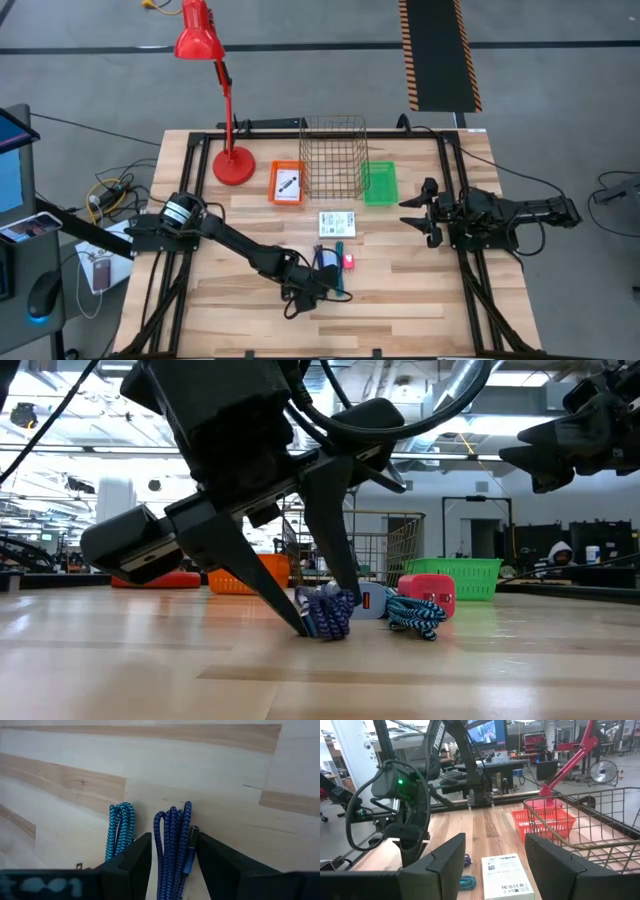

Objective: Pick and place items into bin
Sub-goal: Put the violet charger cable into the wire basket

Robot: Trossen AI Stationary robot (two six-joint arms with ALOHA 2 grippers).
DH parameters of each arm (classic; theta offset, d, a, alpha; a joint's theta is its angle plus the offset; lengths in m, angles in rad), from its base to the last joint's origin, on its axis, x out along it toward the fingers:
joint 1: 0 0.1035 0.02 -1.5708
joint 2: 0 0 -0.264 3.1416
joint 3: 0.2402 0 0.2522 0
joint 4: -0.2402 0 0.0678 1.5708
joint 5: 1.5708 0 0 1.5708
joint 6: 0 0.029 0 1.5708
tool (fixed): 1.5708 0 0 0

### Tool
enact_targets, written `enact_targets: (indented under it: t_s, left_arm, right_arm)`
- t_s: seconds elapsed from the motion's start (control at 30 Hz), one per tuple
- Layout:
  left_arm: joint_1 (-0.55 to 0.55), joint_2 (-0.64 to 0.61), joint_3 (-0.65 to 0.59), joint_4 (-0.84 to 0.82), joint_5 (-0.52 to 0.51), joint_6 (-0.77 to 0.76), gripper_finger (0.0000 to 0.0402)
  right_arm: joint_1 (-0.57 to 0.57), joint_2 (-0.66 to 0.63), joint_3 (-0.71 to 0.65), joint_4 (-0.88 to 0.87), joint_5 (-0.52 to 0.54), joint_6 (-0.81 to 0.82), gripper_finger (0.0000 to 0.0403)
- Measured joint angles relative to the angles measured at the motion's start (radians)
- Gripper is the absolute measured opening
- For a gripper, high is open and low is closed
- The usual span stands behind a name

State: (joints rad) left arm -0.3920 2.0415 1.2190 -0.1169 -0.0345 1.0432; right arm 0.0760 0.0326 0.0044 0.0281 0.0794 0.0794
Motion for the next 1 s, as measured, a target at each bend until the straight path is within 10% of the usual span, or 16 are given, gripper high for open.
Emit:
enact_targets:
  t_s: [0.33, 0.73, 1.0]
  left_arm:
    - [-0.012, 0.003, -0.002, -0.016, -0.008, -0.063, 0.0136]
    - [-0.058, -0.001, -0.002, -0.075, -0.112, -0.215, 0.0014]
    - [-0.111, -0.024, -0.005, -0.136, -0.205, -0.282, 0.003]
  right_arm:
    - [0.0, 0.0, 0.0, 0.0, 0.0, 0.0, 0.0198]
    - [0.0, 0.0, 0.0, 0.001, 0.0, 0.0, 0.0198]
    - [0.0, 0.0, 0.0, 0.001, 0.0, 0.0, 0.0198]
